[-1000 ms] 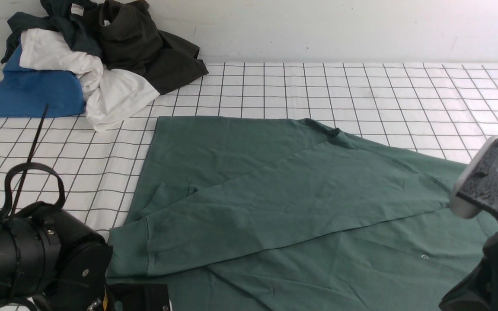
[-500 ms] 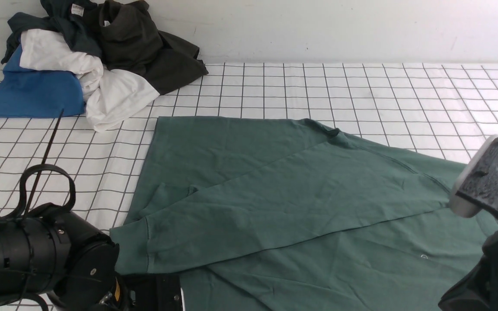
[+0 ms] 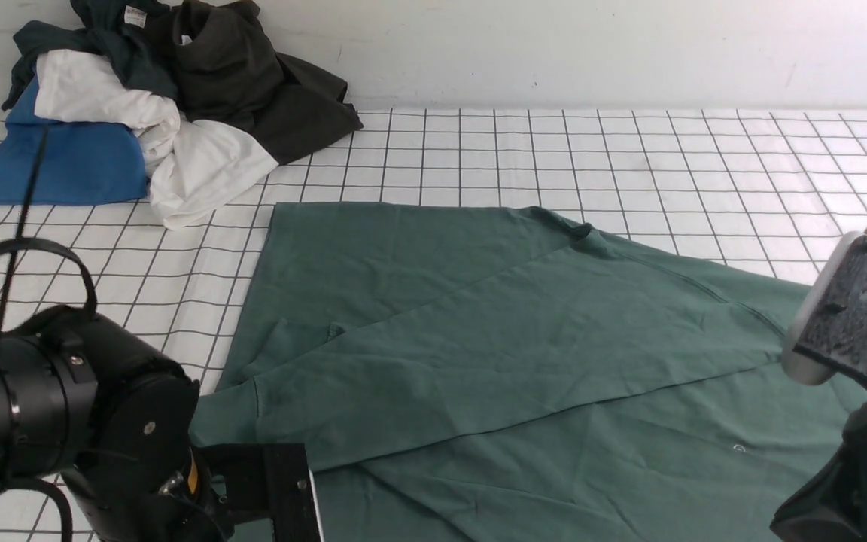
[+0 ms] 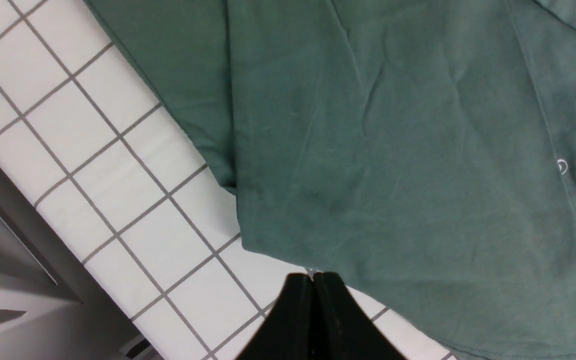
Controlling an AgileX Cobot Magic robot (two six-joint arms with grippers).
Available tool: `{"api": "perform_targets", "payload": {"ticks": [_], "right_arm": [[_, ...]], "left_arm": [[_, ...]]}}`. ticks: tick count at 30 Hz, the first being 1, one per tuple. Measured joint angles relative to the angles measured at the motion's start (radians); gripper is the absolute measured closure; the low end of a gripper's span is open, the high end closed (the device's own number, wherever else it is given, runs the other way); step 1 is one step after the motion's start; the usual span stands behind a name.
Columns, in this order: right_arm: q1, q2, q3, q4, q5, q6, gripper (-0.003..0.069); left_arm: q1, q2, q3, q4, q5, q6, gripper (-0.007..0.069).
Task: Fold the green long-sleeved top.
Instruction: Use both arms simultaneously to clamp the lower edge of the clothing fabric
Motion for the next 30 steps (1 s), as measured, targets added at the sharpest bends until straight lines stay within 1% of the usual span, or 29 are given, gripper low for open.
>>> {"api": "perform_targets", "payload": {"ticks": [4, 7, 8, 9, 10, 11, 12, 13, 14, 15, 18, 19, 21, 23, 25, 26, 27, 30], "right_arm": [[0.000, 0.000, 0.000, -0.040, 0.000, -0.003, 0.0656], [0.000, 0.000, 0.000, -0.074, 0.000, -0.009, 0.0610], [0.000, 0.000, 0.000, -0.080, 0.000, -0.020, 0.0579], [0.000, 0.000, 0.000, -0.081, 0.000, -0.025, 0.0574], [0.000, 0.000, 0.001, -0.084, 0.000, -0.050, 0.0537], [0.000, 0.000, 0.001, -0.084, 0.000, -0.053, 0.0531], [0.000, 0.000, 0.007, -0.084, -0.001, -0.089, 0.0484], [0.000, 0.000, 0.016, -0.084, -0.002, -0.108, 0.0453], [0.000, 0.000, 0.018, -0.084, -0.002, -0.112, 0.0447], [0.000, 0.005, 0.034, -0.089, -0.002, -0.130, 0.0405], [0.000, 0.031, 0.081, -0.123, -0.003, -0.132, 0.0326], [0.000, 0.036, 0.088, -0.134, -0.004, -0.128, 0.0317], [-0.005, 0.073, 0.137, -0.175, -0.010, -0.111, 0.0278], [-0.019, 0.095, 0.167, -0.191, -0.020, -0.110, 0.0265], [-0.063, 0.142, 0.217, -0.214, -0.101, -0.110, 0.0255], [-0.067, 0.145, 0.217, -0.215, -0.101, -0.109, 0.0255], [-0.090, 0.174, 0.239, -0.215, -0.173, -0.109, 0.0253], [-0.101, 0.231, 0.263, -0.216, -0.247, -0.118, 0.0253]], "left_arm": [[0.000, -0.038, -0.034, 0.026, 0.072, -0.034, 0.0620], [0.001, -0.059, -0.035, 0.045, 0.127, -0.054, 0.0620], [0.006, -0.061, -0.035, 0.046, 0.152, -0.061, 0.0620], [0.009, -0.062, -0.035, 0.046, 0.154, -0.062, 0.0620], [0.022, -0.062, -0.035, 0.044, 0.168, -0.066, 0.0620], [0.024, -0.062, -0.035, 0.044, 0.170, -0.066, 0.0620], [0.041, -0.062, -0.035, 0.034, 0.171, -0.068, 0.0620], [0.052, -0.062, -0.035, 0.026, 0.170, -0.069, 0.0620], [0.054, -0.062, -0.035, 0.026, 0.170, -0.069, 0.0620], [0.065, -0.062, -0.035, 0.014, 0.170, -0.069, 0.0620], [0.073, -0.062, -0.035, -0.011, 0.170, -0.069, 0.0620], [0.074, -0.062, -0.035, -0.017, 0.170, -0.069, 0.0620], [0.074, -0.062, -0.031, -0.026, 0.168, -0.067, 0.0620], [0.074, -0.062, -0.030, -0.026, 0.168, -0.067, 0.0620], [0.074, -0.062, -0.025, -0.026, 0.161, -0.066, 0.0620], [0.074, -0.062, -0.024, -0.026, 0.160, -0.066, 0.0620], [0.074, -0.062, -0.022, -0.033, 0.151, -0.066, 0.0620], [0.074, -0.062, -0.022, -0.035, 0.142, -0.065, 0.0620]]}}
